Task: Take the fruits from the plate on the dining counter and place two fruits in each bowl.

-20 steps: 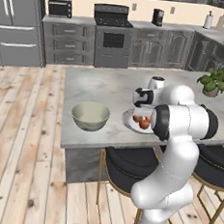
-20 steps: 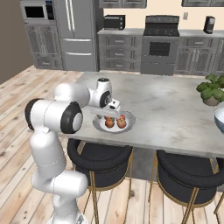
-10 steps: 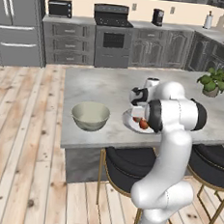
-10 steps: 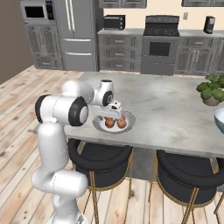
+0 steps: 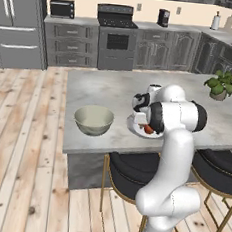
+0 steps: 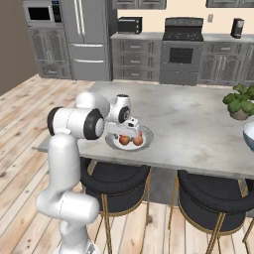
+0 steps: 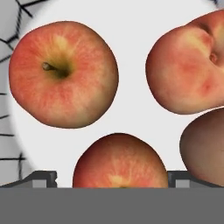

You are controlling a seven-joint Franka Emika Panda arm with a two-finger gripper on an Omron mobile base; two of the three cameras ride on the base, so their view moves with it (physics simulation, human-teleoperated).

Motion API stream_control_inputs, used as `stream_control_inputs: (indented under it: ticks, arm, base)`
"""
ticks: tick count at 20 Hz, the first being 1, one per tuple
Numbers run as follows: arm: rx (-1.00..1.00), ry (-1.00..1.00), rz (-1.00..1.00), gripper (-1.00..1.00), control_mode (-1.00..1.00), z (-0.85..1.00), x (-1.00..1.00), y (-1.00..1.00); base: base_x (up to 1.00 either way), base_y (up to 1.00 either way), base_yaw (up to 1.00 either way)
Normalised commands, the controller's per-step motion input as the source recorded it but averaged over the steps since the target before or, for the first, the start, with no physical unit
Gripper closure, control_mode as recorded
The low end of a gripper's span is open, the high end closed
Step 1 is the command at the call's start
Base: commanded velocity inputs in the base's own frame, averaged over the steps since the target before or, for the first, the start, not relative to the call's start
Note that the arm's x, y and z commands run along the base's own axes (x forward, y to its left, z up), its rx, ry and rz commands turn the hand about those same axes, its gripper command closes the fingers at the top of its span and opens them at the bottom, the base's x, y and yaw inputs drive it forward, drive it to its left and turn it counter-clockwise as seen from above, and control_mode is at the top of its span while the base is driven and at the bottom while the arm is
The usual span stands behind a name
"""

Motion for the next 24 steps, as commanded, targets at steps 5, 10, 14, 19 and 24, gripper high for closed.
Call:
stream_control_inputs:
  ticks: [5, 10, 14, 19, 24]
  arm:
    - [0.00, 0.00, 0.00, -1.00, -1.00, -0.17, 0.00, 0.00]
    - [0.00, 0.00, 0.00, 1.00, -1.00, -0.02, 0.00, 0.00]
    - [0.00, 0.00, 0.00, 1.00, -1.00, 0.00, -0.07, 0.00]
    - [-0.01, -0.07, 0.00, 1.00, -1.00, 0.61, -0.29, 0.22]
    - [0.00, -0.04, 0.00, 1.00, -1.00, 1.00, -0.42, 0.60]
  base:
    - [0.00, 0.00, 0.00]
    - [0.00, 0.00, 0.00]
    - [0.00, 0.00, 0.00]
    - [0.00, 0.00, 0.00]
    - [0.00, 0.00, 0.00]
